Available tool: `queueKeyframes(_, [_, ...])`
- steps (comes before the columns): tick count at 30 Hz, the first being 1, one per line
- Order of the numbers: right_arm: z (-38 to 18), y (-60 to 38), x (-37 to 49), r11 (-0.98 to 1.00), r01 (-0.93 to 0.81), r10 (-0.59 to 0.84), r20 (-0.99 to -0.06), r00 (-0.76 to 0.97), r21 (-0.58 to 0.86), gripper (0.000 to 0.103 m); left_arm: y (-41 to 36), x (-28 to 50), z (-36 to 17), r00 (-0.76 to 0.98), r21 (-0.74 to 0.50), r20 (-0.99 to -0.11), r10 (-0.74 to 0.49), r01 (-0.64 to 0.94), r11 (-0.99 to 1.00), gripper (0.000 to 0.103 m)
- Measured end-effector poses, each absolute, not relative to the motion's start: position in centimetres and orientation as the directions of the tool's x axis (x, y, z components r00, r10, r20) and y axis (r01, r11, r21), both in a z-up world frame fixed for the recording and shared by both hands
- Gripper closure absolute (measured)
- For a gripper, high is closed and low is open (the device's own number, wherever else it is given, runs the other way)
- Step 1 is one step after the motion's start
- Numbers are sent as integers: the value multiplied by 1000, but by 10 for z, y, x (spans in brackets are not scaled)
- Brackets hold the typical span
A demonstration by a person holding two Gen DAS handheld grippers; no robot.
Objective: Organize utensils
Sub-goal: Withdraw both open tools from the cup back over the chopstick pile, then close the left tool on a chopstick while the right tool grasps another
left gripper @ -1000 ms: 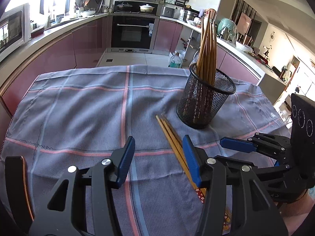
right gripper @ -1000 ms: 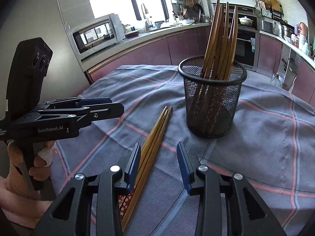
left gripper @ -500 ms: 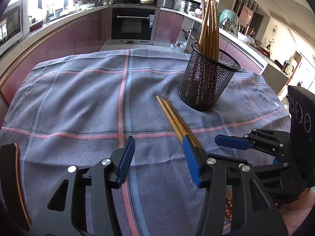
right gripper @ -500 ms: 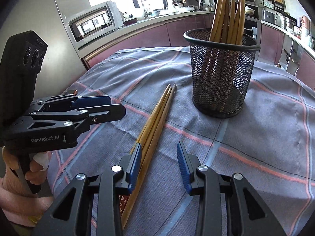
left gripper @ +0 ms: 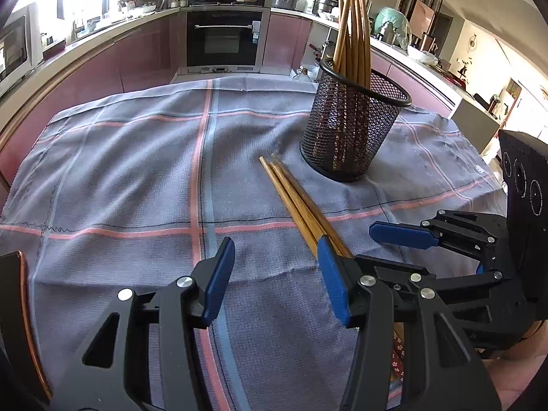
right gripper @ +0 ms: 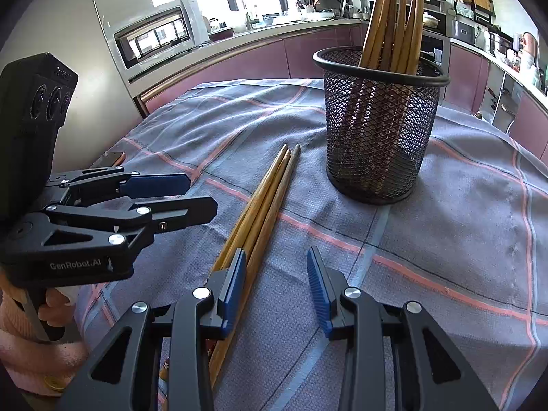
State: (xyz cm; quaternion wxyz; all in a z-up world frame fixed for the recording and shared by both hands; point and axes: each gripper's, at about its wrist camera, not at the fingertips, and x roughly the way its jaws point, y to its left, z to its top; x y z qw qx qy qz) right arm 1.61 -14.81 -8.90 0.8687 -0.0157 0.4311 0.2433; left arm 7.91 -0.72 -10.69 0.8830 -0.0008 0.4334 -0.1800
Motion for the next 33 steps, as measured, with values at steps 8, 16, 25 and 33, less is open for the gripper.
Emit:
queueKeyframes(8, [-88,-151,16,891,-421,391,-759,521,170,69,-19,78,-114,543,-139,-778,-317,344,929,52])
queueKeyframes(16, [-89,-153,17,892,-416,391,-760,519,174,69,-23,80,-123,527,-121,-795,-301,349,929,52])
queueKeyframes(25, [-89,-152,16,892,-419,390,-760,520,171,69,-22,84,-124,521,-117,-801,-295,348,930,57])
queueKeyframes(33, [-89,-151,17,894,-419,383,-761,524,161,69,-17,85,-124,514,-126,-802,-304,352,928,58])
